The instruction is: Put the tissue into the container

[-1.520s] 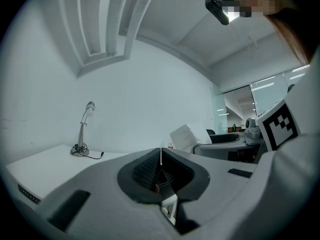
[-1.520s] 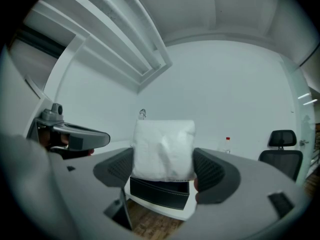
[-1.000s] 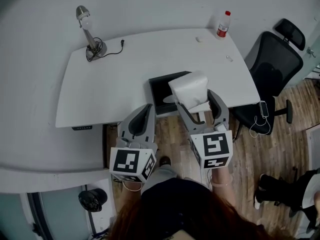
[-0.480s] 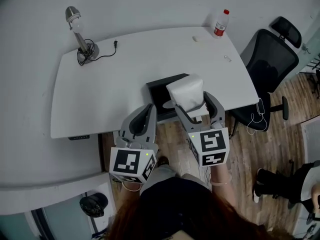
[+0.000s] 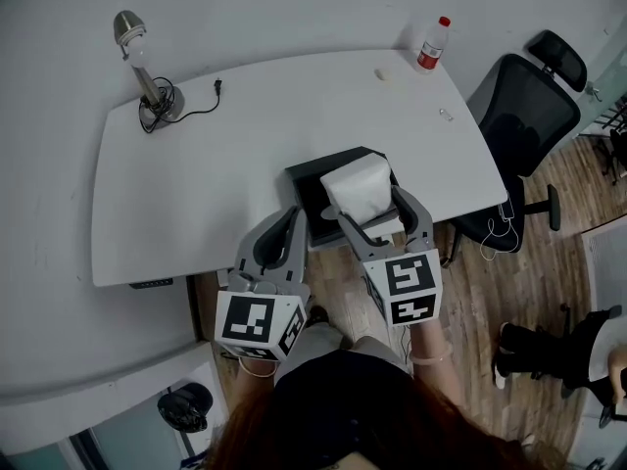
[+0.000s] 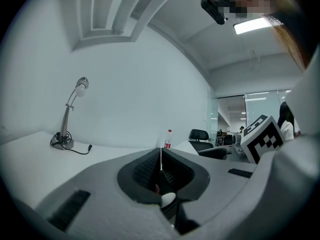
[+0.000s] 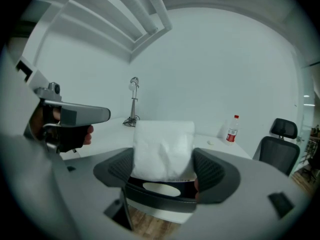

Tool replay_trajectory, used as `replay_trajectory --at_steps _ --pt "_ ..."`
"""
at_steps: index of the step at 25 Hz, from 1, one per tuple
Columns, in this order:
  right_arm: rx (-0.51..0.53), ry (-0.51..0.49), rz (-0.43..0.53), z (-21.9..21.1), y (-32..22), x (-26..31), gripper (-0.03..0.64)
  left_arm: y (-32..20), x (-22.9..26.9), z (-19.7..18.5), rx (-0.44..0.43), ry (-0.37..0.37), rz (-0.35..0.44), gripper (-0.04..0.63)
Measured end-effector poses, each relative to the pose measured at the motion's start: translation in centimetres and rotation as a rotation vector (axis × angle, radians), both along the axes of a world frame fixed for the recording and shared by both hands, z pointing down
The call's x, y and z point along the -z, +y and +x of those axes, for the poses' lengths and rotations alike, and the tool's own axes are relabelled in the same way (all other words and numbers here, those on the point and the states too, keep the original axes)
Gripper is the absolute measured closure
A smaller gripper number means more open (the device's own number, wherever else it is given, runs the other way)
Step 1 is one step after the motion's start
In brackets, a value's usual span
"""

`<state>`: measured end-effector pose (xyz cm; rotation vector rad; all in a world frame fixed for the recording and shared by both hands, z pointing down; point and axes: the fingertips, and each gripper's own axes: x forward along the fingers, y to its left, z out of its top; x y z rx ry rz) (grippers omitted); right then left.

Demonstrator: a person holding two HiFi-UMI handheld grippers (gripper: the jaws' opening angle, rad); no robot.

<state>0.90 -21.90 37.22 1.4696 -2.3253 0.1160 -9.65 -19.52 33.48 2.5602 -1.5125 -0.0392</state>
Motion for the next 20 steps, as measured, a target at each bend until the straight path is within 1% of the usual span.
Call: replay_trajectory --at_steps 7,11,17,20 --pt "-0.018 0.041 -0.075 -0.5 -0.7 -2.2 0.227 -0.9 -1.1 -0.6 -0.009 0.032 -0.021 0.566" --pt "-0.037 0.055 -0.116 -0.3 -1.2 -3.2 0.227 -1.3 -1.3 -0.9 -0.011 0.029 -0.029 0.566" --pt "-0.048 0.073 -0.185 -0.2 -1.6 -4.7 0.227 -1.8 -2.5 -1.2 -0.006 0.058 -0.060 0.567" --pt "-0.053 0.081 -0.217 -0.1 -1.7 -5.5 0.227 -2.0 -2.8 -1.1 -0.008 0.059 -0.066 0.566"
